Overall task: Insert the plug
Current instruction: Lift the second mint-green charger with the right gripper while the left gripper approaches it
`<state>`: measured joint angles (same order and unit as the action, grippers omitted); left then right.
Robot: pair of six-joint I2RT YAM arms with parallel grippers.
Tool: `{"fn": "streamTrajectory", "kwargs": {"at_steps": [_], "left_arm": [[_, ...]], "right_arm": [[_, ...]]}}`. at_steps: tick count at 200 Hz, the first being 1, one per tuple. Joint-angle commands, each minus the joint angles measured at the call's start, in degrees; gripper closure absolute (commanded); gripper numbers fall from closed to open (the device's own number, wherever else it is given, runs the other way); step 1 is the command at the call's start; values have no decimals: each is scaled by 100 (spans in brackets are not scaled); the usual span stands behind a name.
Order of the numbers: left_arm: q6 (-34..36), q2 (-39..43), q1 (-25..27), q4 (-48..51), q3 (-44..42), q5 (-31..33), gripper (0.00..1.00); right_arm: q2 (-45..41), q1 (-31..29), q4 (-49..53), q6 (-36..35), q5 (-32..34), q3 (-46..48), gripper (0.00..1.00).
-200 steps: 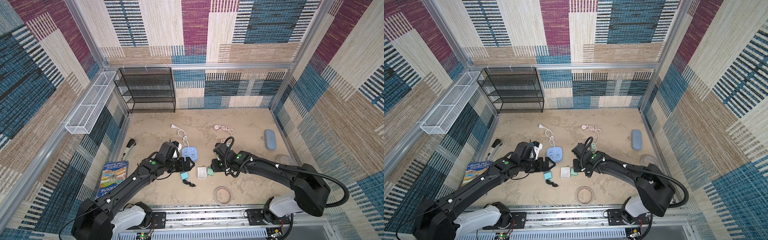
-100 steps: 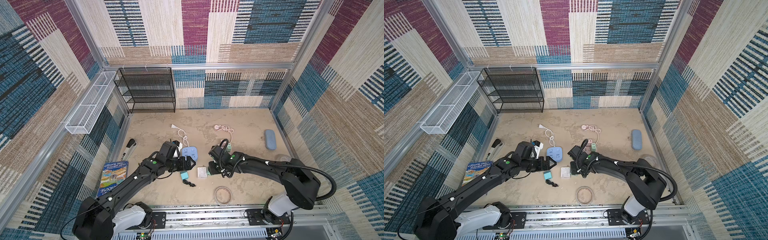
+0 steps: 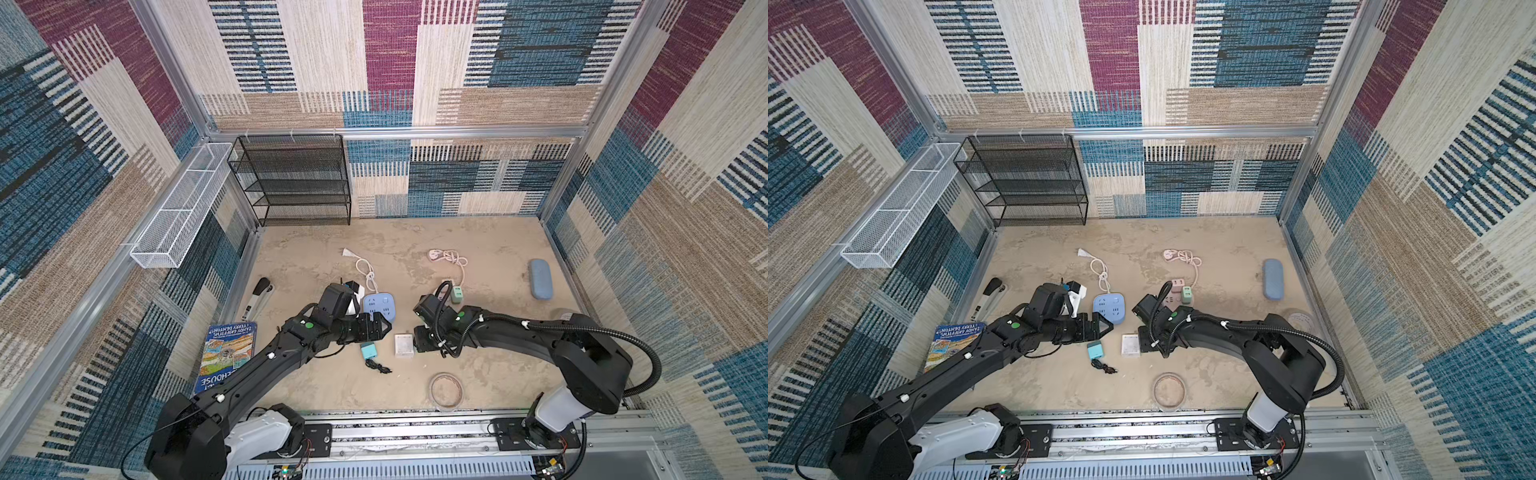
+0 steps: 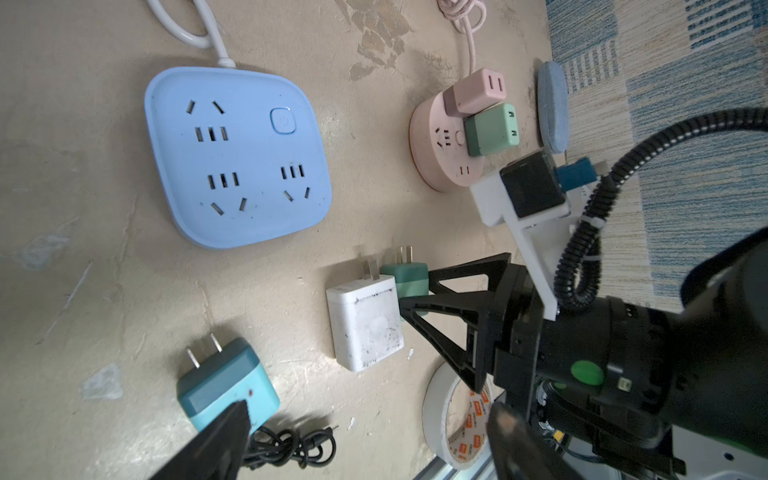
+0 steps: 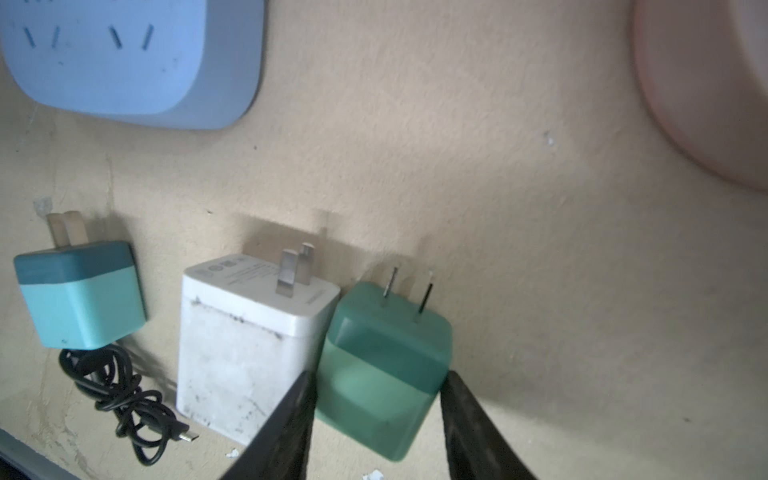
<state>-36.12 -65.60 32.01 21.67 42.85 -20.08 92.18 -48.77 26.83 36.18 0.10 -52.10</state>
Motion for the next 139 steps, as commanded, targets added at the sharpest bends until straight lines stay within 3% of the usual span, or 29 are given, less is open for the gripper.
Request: {"fn": "streamTrajectory", "kwargs": {"at_steps": [1,139], "left_arm": [[-73,-1,-2,-94,-12,-79,6],[-115,-80,-2,-192,-22,-118,6]], "right_arm": [[45,-7,-17,84,128,41,50],[255,-9,95,-173,392,35,49]]}}
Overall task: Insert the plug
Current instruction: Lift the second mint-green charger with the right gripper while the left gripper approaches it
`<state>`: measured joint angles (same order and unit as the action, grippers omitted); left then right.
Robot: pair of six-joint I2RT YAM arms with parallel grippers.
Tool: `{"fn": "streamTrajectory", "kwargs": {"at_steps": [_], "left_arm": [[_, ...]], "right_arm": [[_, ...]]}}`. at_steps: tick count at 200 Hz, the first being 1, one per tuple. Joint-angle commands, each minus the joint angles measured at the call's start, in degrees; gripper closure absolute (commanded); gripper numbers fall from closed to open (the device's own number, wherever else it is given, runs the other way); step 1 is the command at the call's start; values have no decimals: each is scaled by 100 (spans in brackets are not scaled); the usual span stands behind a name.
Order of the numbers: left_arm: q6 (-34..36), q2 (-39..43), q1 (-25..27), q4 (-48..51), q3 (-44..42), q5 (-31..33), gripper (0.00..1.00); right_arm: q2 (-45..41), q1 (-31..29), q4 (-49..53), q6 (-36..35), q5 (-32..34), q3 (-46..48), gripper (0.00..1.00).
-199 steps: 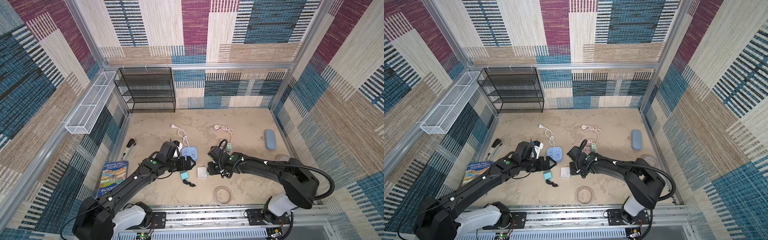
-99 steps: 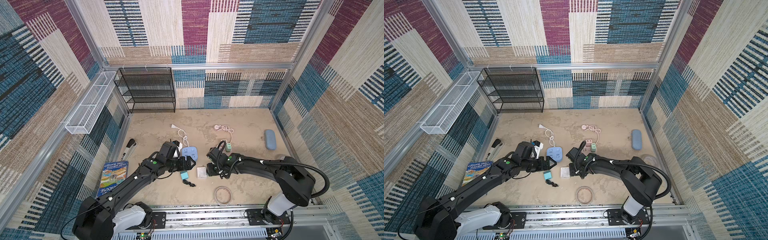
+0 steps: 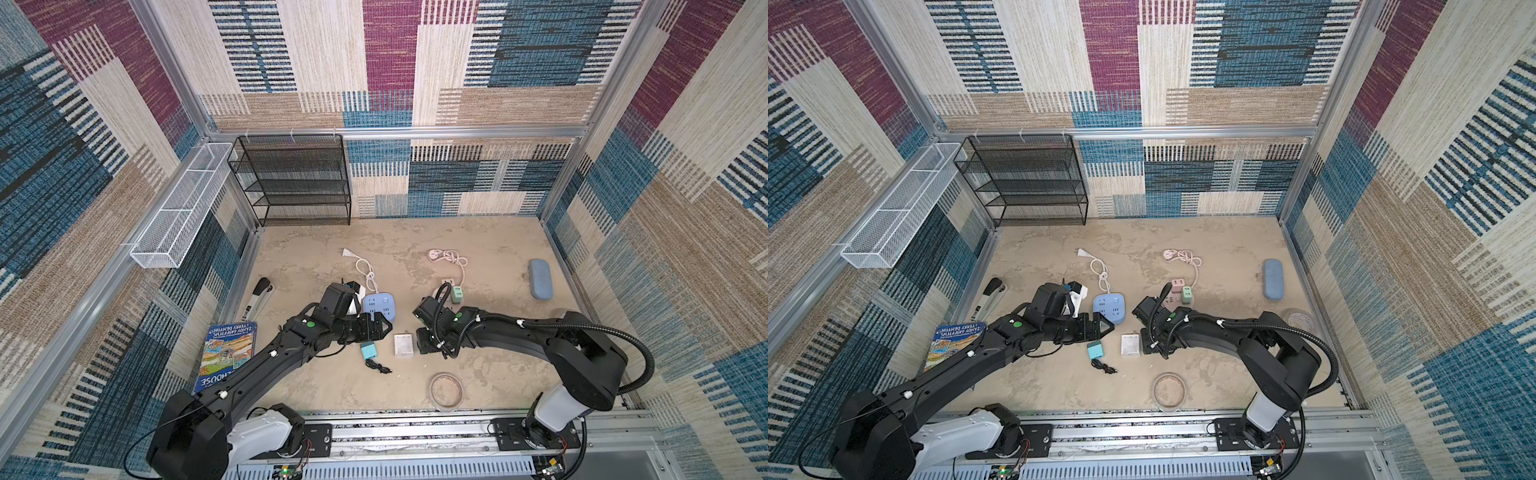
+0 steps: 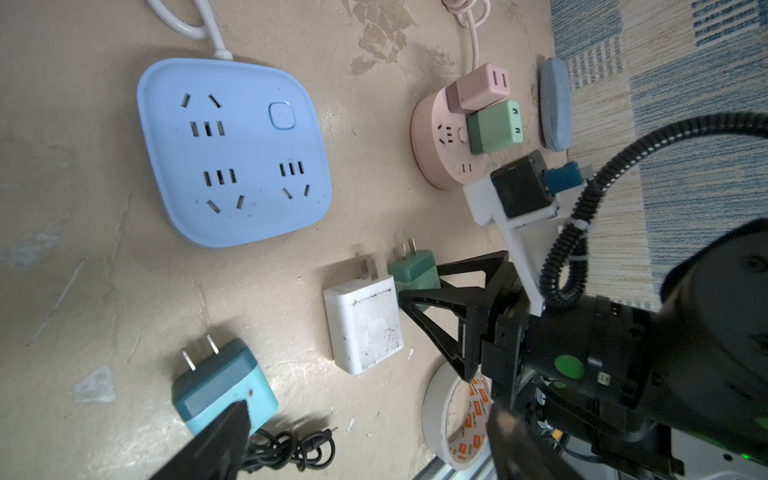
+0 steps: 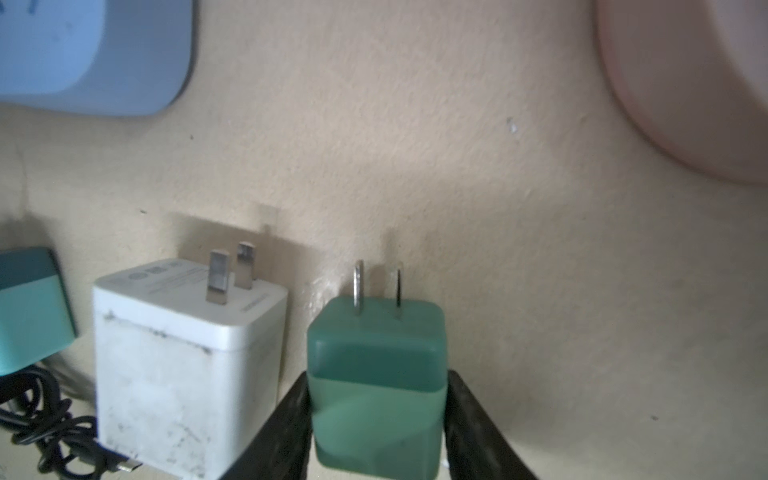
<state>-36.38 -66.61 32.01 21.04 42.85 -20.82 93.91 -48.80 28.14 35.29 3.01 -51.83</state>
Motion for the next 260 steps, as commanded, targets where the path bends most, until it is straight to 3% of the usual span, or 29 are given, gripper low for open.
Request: {"fn": "streamTrajectory", "kwargs": {"at_steps": [1,20,39,70,98,137,159,260], "left_arm": [[-88,23,-2,-128,-27,-44,6],[-82,58,-2,-105,-30,-45,6],[-79,103,-2,-86,-34,-21,7],[-19,139,-2,26,-26,3,10],[160,155,-2,191,86,8,10],[60,143,-2,-13,214,-295,14],[-30,27,7,-131,310,-487,16],[-448,-288,84,-882,246,-1087,20]], "right_arm": [[87,-3,-37,-83,103,12,49],[115,-5,-56,-101,119,7,51],[34,-2,-54,-144,134,8,59],[-196,-2,146,-453,364,-85,100],[-752,-3,116,-1002,246,-63,100],[-1631,-13,-288,-1720,-632,154,100],[-1935,-33,-392,-1883,-787,225,100],[-1671,-275,-206,-2070,-899,-299,100]]}}
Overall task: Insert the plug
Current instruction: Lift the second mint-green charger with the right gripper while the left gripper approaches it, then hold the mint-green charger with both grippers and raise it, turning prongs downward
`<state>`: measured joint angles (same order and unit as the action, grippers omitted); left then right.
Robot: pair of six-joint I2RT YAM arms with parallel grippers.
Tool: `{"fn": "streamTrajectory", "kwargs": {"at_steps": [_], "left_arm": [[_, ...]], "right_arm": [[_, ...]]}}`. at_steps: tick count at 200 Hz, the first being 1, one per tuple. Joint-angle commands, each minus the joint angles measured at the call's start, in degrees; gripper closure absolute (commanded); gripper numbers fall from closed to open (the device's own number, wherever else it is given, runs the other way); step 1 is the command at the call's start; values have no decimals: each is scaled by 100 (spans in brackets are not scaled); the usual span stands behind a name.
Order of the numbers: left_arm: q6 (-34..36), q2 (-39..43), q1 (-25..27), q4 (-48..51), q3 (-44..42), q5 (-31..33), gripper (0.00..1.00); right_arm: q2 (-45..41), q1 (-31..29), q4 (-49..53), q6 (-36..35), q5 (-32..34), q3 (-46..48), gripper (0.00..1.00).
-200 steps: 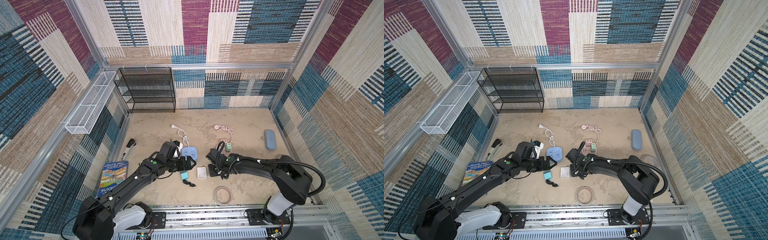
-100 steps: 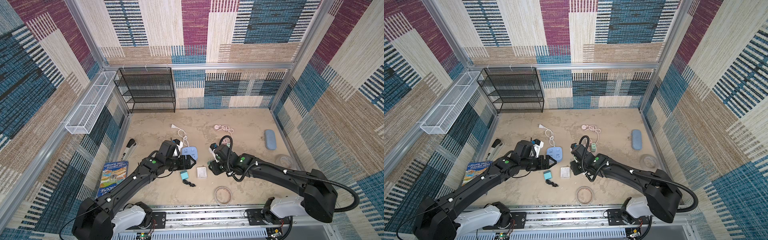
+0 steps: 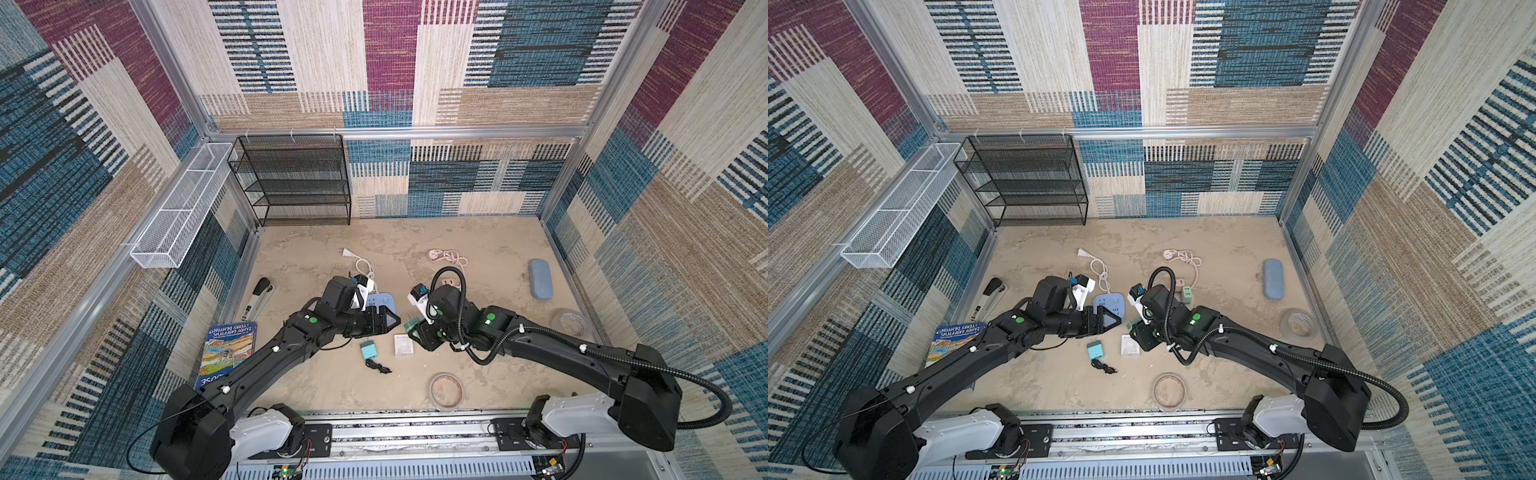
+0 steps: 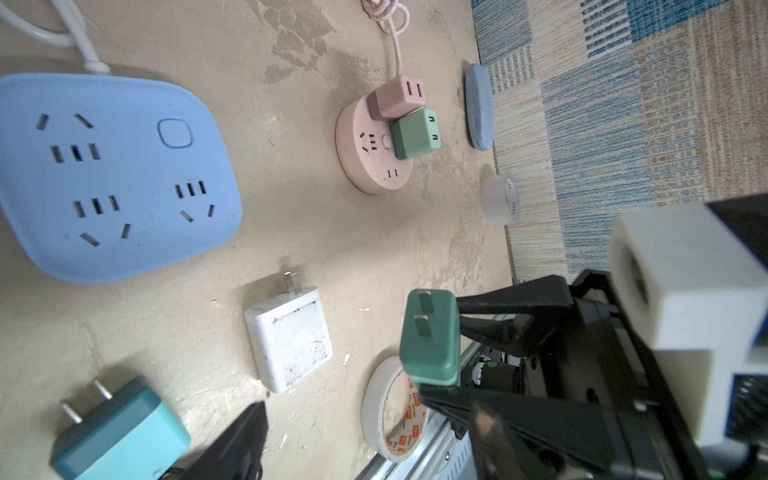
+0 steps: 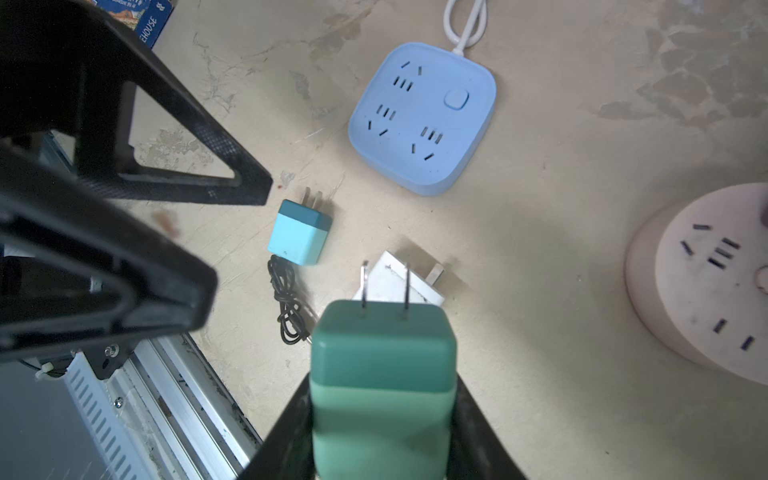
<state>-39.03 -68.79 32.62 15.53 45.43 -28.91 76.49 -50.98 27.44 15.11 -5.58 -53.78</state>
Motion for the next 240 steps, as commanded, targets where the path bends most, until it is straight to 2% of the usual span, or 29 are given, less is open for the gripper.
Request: {"fn": "streamTrajectory", "kwargs": {"at_steps": [1,130,139,206,212,240], "left_arm": [[-193,-75,24,-340,-14,-285,20],[-592,-406,104,-1053,-132,-909,44],[-600,-422,104,-1070,-129,-919,50],[-614,-490,113,-1153,-201,-1019,56],[-620,-507,108,-1170,-210,-1029,62],[-615,-531,122,-1189,-209,-1047,66]], "right_arm": [[74,-59,-139,-57,-35,-110,100],[272,-272,-133,-106,91,-458,100],[292,-273,-143,-106,86,-482,100],[369,-302,-168,-131,208,-526,100],[372,-307,-173,-133,216,-533,100],[415,-304,-156,-162,242,-584,100]]}}
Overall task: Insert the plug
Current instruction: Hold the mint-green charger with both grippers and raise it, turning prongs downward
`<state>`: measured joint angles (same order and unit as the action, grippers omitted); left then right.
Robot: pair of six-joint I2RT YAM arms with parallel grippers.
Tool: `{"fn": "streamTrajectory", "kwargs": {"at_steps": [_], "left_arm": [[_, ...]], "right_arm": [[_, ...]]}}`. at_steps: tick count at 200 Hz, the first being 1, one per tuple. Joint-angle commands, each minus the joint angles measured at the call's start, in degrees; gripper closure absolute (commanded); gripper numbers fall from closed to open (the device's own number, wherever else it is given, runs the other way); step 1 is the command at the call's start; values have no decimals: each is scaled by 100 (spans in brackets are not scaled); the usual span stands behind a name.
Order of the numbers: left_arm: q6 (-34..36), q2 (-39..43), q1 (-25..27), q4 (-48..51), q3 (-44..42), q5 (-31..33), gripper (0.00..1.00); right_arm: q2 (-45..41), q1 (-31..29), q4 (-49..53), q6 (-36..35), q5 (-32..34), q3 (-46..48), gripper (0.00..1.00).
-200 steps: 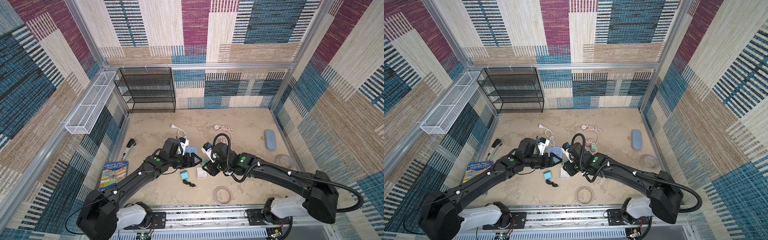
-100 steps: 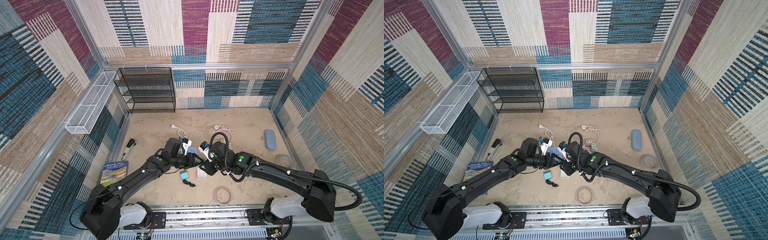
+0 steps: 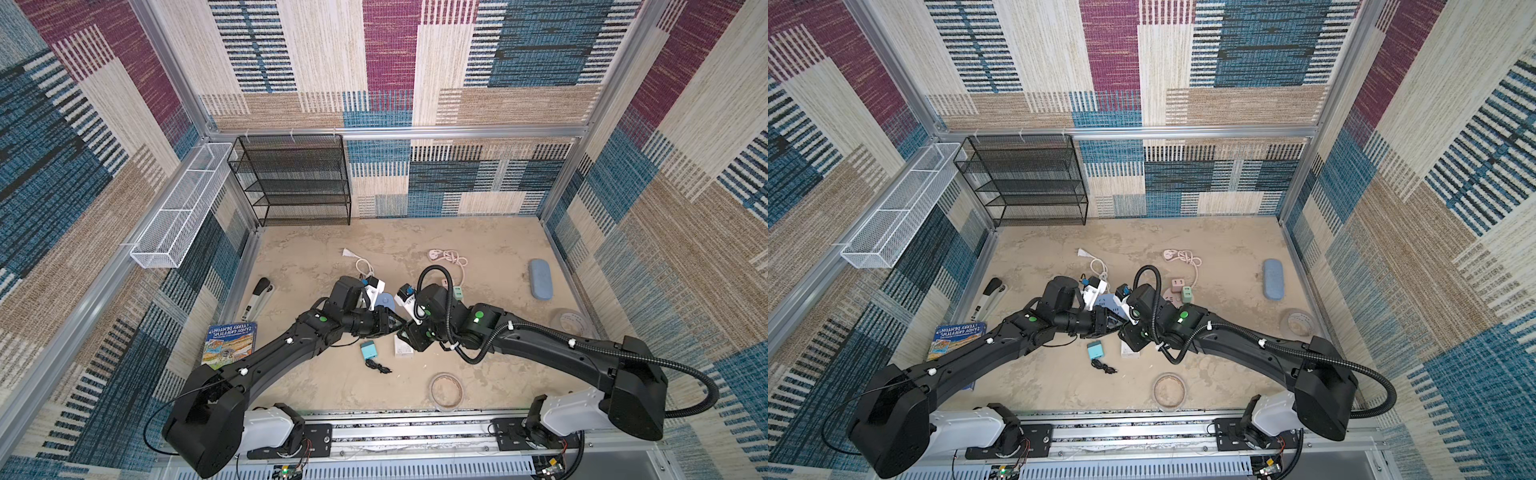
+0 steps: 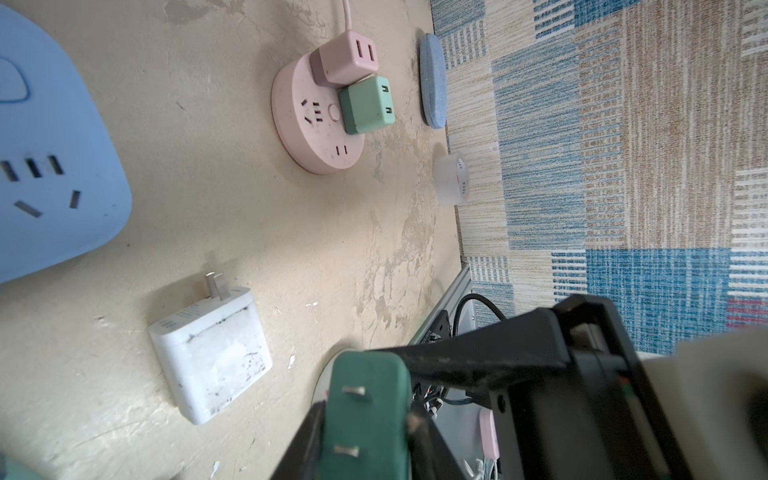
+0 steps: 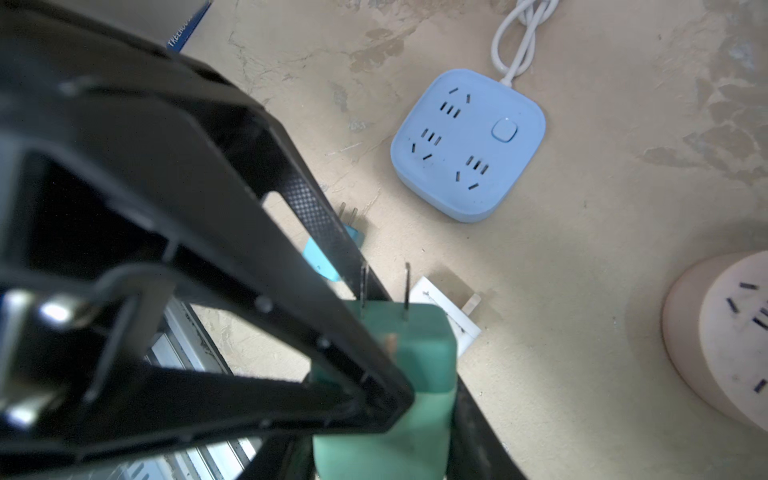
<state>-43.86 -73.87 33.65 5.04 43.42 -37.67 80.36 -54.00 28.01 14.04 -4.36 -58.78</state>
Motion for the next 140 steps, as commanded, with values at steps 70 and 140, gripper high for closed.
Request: {"fn": "streamTrajectory", "kwargs": {"at_steps": [70,140], "left_arm": [[-197,-21,19,-316,-110,-132,100],[-595,907,-136,-753,-640,1143,100]], "right_arm": [[126,-2,-332,-40,117,-107,65],[-558,100,-466,749,560,149,28]]}}
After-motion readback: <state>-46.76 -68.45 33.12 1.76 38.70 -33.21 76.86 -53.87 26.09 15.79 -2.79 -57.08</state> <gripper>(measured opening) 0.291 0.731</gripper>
